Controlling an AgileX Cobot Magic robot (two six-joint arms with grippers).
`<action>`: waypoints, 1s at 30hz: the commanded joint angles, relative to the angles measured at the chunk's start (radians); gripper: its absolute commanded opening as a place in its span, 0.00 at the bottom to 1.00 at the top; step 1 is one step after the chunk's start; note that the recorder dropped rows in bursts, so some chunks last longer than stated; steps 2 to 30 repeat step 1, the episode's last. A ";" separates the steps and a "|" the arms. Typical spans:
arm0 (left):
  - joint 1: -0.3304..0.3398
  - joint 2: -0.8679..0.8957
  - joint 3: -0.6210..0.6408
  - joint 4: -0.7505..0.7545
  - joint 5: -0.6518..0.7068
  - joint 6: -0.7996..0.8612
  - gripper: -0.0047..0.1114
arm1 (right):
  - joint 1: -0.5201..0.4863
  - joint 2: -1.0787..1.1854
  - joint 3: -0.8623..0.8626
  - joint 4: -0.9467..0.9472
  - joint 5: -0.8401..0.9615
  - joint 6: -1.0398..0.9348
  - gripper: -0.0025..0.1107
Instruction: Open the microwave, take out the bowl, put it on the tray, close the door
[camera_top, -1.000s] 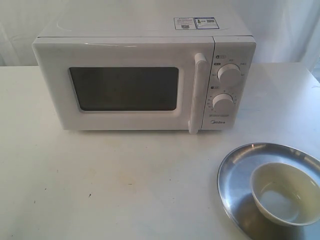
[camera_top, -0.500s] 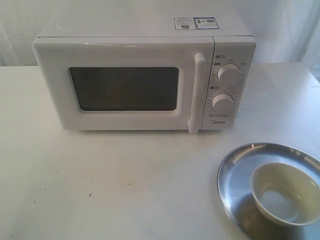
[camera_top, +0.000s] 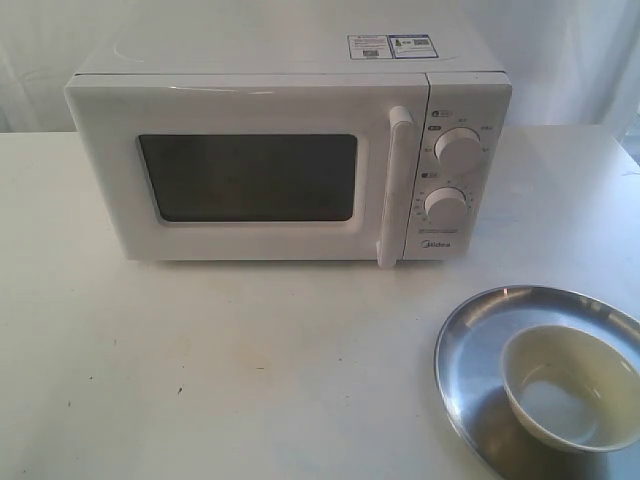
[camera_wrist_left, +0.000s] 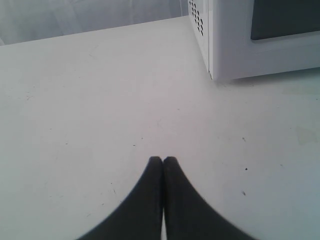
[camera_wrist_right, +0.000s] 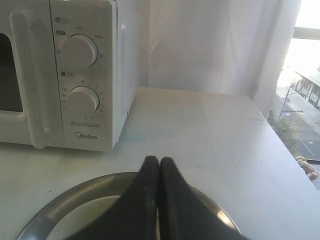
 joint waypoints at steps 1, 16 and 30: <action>-0.001 -0.002 -0.001 -0.004 -0.002 -0.006 0.04 | -0.002 -0.006 0.005 0.002 0.000 0.001 0.02; -0.001 -0.002 -0.001 -0.004 -0.002 -0.006 0.04 | -0.002 -0.006 0.005 0.002 0.000 0.001 0.02; -0.001 -0.002 -0.001 -0.004 -0.002 -0.006 0.04 | -0.002 -0.006 0.005 0.002 0.000 0.001 0.02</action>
